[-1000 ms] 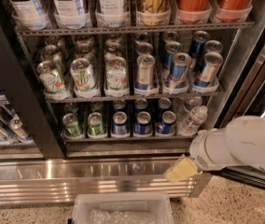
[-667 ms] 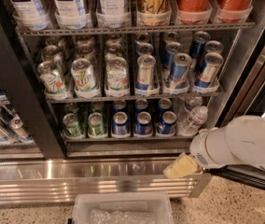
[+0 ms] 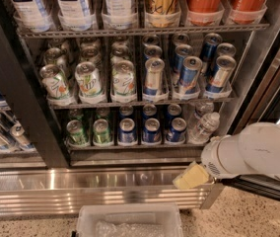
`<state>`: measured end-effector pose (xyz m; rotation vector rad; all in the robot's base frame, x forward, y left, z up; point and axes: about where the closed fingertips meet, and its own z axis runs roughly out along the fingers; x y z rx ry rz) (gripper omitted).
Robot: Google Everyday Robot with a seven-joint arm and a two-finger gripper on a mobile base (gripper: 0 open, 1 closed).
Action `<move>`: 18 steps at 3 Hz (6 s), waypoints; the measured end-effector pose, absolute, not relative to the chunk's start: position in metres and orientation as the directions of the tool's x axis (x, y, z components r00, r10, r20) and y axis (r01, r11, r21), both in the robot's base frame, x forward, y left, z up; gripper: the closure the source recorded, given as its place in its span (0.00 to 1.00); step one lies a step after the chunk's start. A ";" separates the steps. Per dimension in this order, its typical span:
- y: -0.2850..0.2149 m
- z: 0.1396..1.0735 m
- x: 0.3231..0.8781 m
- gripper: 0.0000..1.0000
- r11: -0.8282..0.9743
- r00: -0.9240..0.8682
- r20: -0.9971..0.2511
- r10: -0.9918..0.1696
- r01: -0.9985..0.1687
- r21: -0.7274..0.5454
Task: Pick water bottle from bottom shelf of fridge
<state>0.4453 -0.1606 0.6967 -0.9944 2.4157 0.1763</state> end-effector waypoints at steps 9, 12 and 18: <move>-0.188 0.675 0.559 0.26 0.902 -0.652 -0.702 -0.287 -0.430 0.031; -0.199 0.673 0.565 0.17 0.924 -0.662 -0.713 -0.233 -0.380 0.050; -0.193 0.685 0.574 0.26 0.923 -0.673 -0.724 -0.153 -0.359 0.139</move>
Offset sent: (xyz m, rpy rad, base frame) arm 0.1805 -0.0521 0.0199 0.3662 -0.1037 -0.3781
